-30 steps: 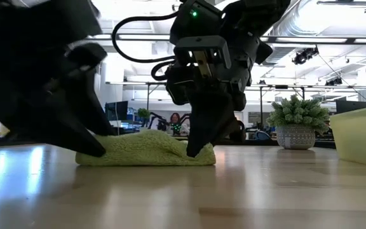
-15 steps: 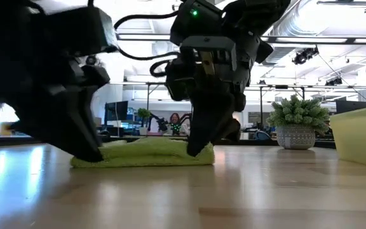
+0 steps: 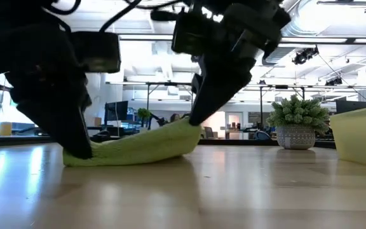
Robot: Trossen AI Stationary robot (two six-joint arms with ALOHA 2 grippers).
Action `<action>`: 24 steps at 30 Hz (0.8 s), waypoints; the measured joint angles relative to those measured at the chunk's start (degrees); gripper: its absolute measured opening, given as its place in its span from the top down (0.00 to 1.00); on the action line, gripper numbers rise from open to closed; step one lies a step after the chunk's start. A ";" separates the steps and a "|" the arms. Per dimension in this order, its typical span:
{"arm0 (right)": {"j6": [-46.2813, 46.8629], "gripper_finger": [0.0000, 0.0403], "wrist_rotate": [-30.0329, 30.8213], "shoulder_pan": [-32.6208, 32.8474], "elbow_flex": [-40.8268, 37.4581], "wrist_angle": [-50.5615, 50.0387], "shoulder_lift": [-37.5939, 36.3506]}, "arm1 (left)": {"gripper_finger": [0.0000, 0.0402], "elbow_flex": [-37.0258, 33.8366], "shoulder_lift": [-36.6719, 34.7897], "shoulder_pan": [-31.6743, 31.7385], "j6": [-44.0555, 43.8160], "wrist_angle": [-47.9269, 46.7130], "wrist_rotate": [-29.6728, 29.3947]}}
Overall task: Roll microfiber towels into tight, uniform cylinder then place into a basket
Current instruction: Roll the green microfiber cloth
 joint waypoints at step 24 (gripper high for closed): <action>-26.11 0.56 19.71 12.44 0.00 4.20 0.54 | 1.00 -7.82 -0.41 6.09 -0.10 22.42 21.37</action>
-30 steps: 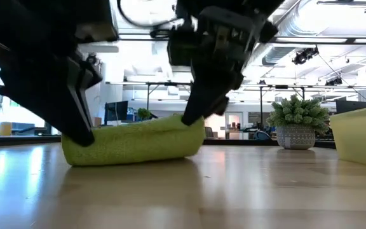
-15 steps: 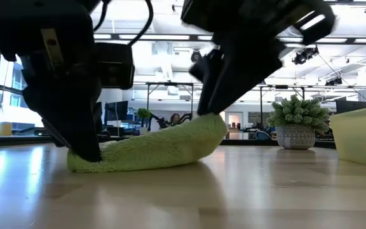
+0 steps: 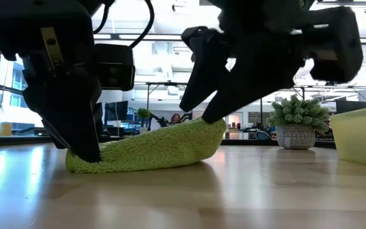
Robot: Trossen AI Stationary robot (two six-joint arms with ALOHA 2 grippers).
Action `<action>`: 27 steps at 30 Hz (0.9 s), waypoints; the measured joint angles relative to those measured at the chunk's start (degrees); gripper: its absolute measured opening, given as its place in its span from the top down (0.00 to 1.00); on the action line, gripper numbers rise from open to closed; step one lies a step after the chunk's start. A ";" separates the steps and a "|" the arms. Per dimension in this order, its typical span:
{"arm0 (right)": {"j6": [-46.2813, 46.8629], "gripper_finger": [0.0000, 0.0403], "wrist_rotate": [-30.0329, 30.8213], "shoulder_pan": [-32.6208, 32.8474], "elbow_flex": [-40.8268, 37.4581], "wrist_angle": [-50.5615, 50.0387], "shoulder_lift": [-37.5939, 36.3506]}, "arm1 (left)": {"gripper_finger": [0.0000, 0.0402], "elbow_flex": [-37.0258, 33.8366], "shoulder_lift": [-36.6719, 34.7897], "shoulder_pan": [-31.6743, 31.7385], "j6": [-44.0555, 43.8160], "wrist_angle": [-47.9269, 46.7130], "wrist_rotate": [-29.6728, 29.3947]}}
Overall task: Roll microfiber towels into tight, uniform cylinder then place into a basket
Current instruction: Roll the green microfiber cloth
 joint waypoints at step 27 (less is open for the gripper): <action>10.88 0.98 4.82 1.36 0.00 -1.59 3.98 | 1.00 -0.03 -0.27 -0.07 -0.05 0.38 1.88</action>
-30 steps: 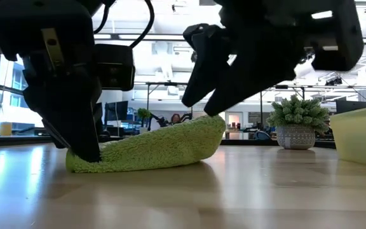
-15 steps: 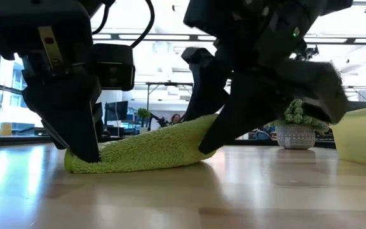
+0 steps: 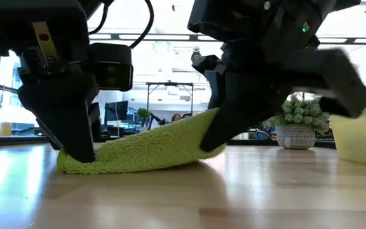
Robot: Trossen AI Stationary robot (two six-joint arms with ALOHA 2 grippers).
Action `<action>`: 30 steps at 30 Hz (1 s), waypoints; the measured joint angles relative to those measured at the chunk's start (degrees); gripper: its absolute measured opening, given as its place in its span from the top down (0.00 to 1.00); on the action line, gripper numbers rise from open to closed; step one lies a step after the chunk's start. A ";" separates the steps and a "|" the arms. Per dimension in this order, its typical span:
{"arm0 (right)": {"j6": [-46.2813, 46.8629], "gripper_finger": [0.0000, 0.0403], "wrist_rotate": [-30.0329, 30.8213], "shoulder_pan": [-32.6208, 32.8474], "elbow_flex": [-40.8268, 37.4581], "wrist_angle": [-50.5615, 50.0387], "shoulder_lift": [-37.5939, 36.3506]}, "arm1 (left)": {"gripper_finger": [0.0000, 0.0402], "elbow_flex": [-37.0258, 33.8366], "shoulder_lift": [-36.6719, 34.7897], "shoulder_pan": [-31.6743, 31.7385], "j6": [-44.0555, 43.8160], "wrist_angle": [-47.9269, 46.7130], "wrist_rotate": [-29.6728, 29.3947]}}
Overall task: Roll microfiber towels into tight, uniform cylinder then place into a basket
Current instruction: Roll the green microfiber cloth
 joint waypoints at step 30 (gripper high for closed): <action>39.83 1.00 -23.34 -10.37 0.02 -3.34 0.00 | 0.78 -0.03 -12.11 -13.34 22.67 -1.89 -21.22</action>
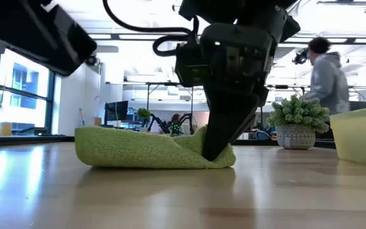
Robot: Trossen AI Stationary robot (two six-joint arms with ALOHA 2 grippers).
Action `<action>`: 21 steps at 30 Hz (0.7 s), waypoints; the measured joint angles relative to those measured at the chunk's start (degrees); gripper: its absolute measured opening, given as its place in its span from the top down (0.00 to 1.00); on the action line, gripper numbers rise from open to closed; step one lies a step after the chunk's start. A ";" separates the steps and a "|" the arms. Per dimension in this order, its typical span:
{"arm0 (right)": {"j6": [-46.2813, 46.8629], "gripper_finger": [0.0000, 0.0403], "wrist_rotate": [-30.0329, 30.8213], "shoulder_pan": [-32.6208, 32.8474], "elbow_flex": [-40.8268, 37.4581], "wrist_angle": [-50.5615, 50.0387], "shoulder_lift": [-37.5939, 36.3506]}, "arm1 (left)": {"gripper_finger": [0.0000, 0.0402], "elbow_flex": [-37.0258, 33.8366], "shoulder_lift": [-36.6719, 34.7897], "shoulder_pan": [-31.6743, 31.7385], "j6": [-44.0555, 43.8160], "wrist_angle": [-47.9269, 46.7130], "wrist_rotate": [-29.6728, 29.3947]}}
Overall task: Roll microfiber towels into tight, uniform cylinder then place into a basket
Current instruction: Roll the green microfiber cloth
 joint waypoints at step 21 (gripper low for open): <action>3.42 1.00 1.53 -0.18 0.00 -0.11 0.00 | 0.77 0.06 8.46 0.30 1.94 2.84 -11.99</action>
